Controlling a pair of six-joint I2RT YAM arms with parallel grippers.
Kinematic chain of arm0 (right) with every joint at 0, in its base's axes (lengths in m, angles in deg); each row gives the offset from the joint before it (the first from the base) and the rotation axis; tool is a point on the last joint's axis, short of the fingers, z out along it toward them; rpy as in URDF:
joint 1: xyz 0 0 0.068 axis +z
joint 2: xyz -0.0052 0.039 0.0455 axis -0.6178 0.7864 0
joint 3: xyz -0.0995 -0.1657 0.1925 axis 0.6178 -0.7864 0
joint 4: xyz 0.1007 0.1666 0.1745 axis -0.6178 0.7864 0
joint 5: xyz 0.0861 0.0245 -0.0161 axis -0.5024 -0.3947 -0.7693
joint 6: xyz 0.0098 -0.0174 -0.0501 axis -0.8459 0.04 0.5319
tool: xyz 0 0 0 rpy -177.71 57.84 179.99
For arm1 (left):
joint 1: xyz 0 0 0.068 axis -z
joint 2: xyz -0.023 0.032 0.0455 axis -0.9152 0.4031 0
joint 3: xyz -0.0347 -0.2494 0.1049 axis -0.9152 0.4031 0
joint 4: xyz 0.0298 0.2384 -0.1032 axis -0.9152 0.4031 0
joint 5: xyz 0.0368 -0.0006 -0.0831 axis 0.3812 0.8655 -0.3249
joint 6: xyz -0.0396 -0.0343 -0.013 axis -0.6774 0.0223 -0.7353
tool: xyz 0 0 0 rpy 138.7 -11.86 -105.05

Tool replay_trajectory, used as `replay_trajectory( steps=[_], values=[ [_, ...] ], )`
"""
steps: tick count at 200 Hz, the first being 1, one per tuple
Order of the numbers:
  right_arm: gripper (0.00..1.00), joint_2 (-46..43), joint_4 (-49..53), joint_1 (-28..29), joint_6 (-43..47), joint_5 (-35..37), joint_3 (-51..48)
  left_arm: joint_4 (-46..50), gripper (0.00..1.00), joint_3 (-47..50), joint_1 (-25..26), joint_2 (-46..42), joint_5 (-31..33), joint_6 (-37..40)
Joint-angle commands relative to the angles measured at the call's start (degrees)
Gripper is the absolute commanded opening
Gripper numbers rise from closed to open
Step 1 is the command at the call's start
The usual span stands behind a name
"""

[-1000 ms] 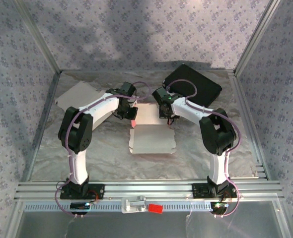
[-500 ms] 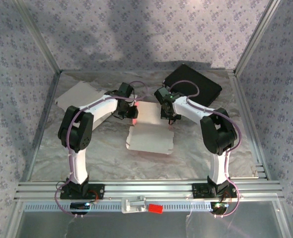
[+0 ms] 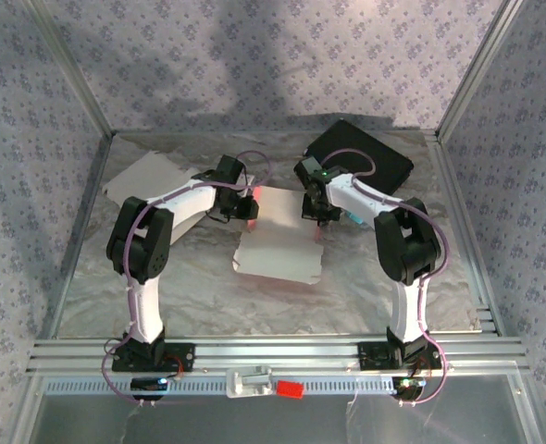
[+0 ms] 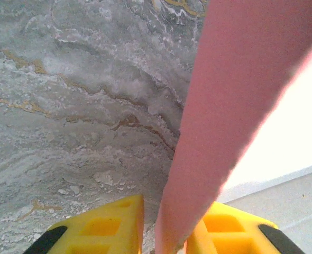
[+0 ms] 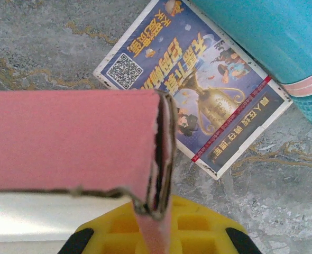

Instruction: Fold the paper box

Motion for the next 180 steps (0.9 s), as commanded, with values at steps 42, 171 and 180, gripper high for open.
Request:
replay_trajectory(
  steps=[42, 171, 180],
  values=[
    [0.0, 3.7, 3.84, -0.05, 0.88, -2.13, 1.87, -2.91, 0.28, -0.03, -0.75, -2.51, -1.21, 1.31],
    [0.0, 5.37, 6.74, 0.2, -1.45, -2.21, 4.68, 4.06, 0.09, -3.6, 3.79, 0.04, 15.93, 0.01],
    [0.0, 5.55, 7.18, 0.21, -1.98, -2.13, 4.9, 5.48, 0.09, -3.91, 4.71, 0.32, 19.42, -0.92]
  ],
)
